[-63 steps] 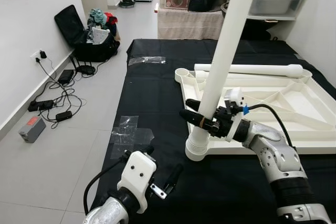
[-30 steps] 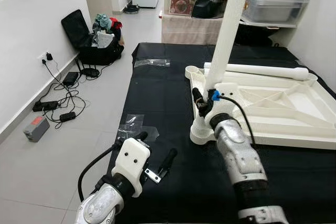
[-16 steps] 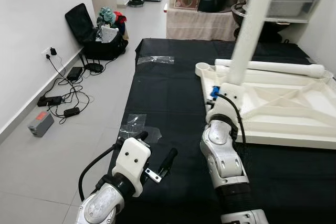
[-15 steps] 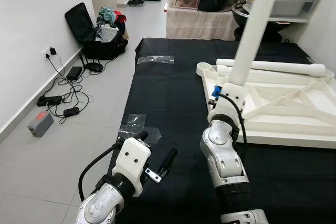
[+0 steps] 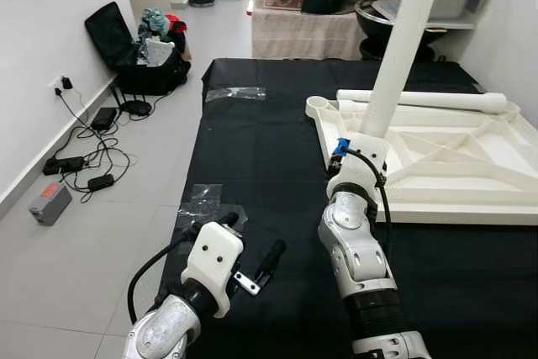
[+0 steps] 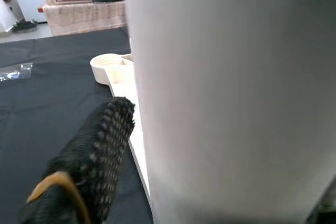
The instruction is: Building children table
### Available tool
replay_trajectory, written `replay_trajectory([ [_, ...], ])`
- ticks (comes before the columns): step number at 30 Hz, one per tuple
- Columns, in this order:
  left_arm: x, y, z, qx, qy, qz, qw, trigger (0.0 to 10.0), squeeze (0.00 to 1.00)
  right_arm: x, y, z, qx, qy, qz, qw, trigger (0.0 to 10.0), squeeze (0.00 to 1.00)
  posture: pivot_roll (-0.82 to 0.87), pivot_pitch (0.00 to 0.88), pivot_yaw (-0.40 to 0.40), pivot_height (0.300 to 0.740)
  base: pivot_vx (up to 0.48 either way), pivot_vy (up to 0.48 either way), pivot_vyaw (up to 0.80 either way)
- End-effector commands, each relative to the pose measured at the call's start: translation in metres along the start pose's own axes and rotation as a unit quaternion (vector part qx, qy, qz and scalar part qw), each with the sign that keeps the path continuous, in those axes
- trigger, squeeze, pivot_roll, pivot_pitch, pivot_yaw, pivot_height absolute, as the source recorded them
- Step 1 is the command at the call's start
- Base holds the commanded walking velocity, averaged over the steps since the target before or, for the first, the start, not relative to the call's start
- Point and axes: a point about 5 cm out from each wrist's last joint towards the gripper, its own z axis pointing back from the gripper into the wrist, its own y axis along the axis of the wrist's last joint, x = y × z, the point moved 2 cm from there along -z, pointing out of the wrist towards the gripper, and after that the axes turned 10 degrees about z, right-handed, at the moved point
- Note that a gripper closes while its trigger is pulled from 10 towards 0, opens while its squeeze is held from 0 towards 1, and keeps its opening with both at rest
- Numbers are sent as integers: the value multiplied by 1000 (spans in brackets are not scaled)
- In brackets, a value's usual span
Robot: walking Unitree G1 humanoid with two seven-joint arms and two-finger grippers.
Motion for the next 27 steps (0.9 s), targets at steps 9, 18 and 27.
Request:
replay_trajectory([
  [9,2,-1,0,-2,-3,-4,1000,10000,0,-9,14,5,34,65,-58,996,10000,0,93,74,-55,740,0,0,0],
  [18,1,-2,1,-2,0,-2,1000,10000,0,23,31,-25,94,148,-110,978,10000,0,92,86,-55,740,0,0,0],
  [27,3,-1,-1,-1,-5,-2,1000,10000,0,32,26,-46,99,254,-122,954,10000,0,95,89,-57,740,0,0,0],
])
